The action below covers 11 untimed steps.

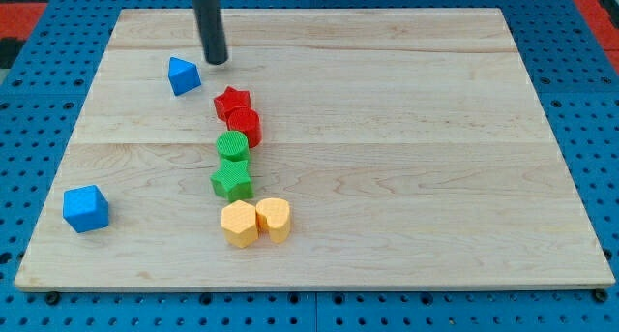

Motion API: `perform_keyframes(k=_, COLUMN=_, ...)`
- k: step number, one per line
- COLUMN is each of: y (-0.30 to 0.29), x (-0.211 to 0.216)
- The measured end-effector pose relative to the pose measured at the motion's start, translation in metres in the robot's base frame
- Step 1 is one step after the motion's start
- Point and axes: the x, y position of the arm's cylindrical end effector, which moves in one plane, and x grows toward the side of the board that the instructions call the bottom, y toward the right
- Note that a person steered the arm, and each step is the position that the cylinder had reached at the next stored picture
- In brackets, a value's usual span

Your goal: Push blue triangle near blue cube

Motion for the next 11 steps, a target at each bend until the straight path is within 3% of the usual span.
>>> perform_keyframes(k=2, y=-0.061, x=0.017)
perform_keyframes(k=7, y=-0.064, x=0.169)
perform_keyframes(k=11, y=-0.065, x=0.177)
